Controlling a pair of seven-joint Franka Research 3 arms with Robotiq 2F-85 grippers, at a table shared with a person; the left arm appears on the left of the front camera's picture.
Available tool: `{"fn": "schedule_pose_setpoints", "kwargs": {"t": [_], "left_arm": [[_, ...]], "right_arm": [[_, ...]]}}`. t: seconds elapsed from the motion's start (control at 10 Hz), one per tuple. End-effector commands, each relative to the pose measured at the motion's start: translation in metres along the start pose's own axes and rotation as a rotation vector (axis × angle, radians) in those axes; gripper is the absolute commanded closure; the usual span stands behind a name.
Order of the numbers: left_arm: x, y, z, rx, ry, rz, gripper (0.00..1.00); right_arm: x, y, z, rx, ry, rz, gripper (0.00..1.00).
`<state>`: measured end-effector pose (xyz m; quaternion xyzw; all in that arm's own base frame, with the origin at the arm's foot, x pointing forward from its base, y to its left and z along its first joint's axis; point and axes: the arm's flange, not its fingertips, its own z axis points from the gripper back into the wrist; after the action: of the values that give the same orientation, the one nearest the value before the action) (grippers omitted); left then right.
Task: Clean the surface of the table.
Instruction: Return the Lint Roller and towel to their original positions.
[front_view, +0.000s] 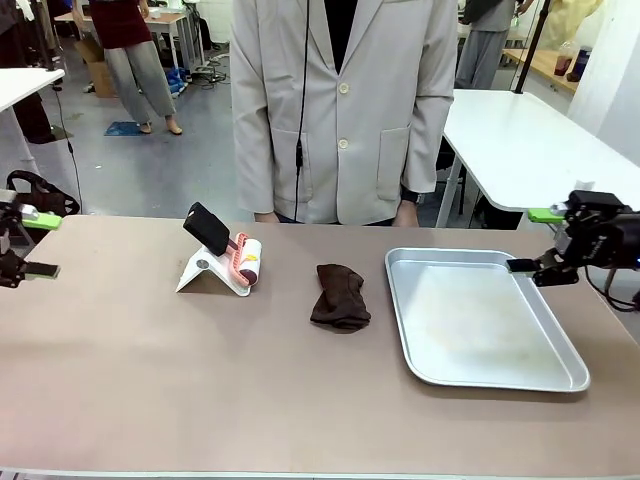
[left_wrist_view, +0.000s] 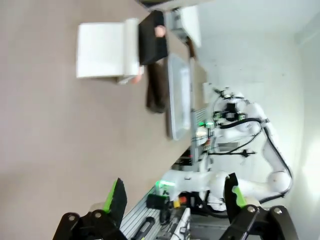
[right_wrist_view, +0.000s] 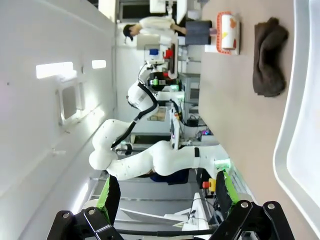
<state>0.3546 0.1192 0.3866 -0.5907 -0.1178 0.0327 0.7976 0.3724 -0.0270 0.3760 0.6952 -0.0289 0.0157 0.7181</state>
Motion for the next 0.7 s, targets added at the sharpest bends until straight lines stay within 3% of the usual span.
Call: {"fn": "schedule_pose_setpoints", "kwargs": {"t": [0.0,0.1,0.6], "left_arm": [[0.019,0.012,0.003,-0.124,-0.013,-0.007,0.00],[0.000,0.000,0.000,0.000,0.000,0.000,0.00],[0.000,0.000,0.000,0.000,0.000,0.000,0.00]], "right_arm": [[0.003,0.004,-0.010,-0.009,0.026,-0.026,0.00],[0.003,0.004,-0.010,-0.009,0.026,-0.026,0.00],[0.003,0.004,-0.010,-0.009,0.026,-0.026,0.00]]}}
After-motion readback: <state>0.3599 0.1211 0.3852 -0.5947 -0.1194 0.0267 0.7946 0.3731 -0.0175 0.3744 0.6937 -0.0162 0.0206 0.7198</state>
